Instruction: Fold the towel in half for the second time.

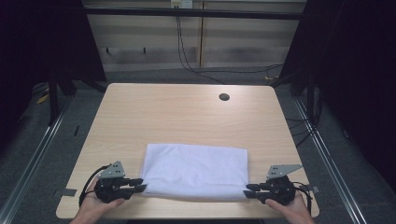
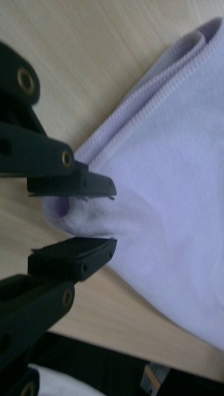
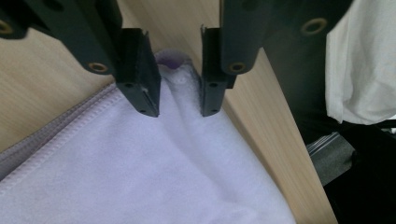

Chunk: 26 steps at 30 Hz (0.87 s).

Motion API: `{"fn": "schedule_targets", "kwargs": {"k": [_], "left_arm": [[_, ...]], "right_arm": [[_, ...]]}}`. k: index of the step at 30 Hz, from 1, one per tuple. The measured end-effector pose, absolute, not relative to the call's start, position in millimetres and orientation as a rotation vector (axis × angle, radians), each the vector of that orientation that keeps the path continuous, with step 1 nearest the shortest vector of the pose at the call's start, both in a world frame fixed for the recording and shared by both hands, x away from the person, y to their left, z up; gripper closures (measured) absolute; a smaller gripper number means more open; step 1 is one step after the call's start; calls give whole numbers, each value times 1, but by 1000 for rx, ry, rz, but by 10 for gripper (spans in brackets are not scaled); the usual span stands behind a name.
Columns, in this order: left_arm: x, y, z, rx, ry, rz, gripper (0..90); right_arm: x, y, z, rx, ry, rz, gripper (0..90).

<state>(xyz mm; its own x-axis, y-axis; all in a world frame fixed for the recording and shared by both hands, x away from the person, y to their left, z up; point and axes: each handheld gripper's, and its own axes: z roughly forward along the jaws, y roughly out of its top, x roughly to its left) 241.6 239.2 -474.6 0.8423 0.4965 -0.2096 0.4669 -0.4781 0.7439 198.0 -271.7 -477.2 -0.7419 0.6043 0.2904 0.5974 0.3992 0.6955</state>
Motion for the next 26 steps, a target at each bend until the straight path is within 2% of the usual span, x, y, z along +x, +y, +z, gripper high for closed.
{"fn": "schedule_targets", "kwargs": {"k": [5, 9, 11, 12, 15, 17, 19, 21, 23, 26], "left_arm": [[249, 245, -465, 2059, 793, 98, 467], [270, 252, -465, 2005, 891, 175, 371], [279, 259, -470, 1990, 950, 187, 317], [281, 263, -474, 1989, 966, 227, 313], [281, 280, -482, 1946, 1041, 199, 301], [278, 291, -484, 1885, 1095, 201, 244], [276, 300, -482, 1822, 1141, 216, 239], [273, 303, -480, 1792, 1151, 266, 199], [274, 304, -480, 1776, 1163, 264, 161], [274, 302, -481, 1780, 1162, 266, 158]], "right_arm": [[201, -277, -466, 1187, 2459, 1377, 545], [213, -288, -457, 1241, 2297, 1379, 473], [216, -296, -455, 1273, 2196, 1380, 469], [217, -302, -454, 1285, 2160, 1379, 461], [217, -319, -458, 1359, 2063, 1416, 439], [214, -325, -460, 1383, 2029, 1374, 387], [212, -327, -464, 1402, 2022, 1318, 362], [213, -327, -469, 1424, 2033, 1274, 328], [214, -325, -472, 1442, 2056, 1233, 292], [217, -319, -475, 1455, 2100, 1192, 268]]}}
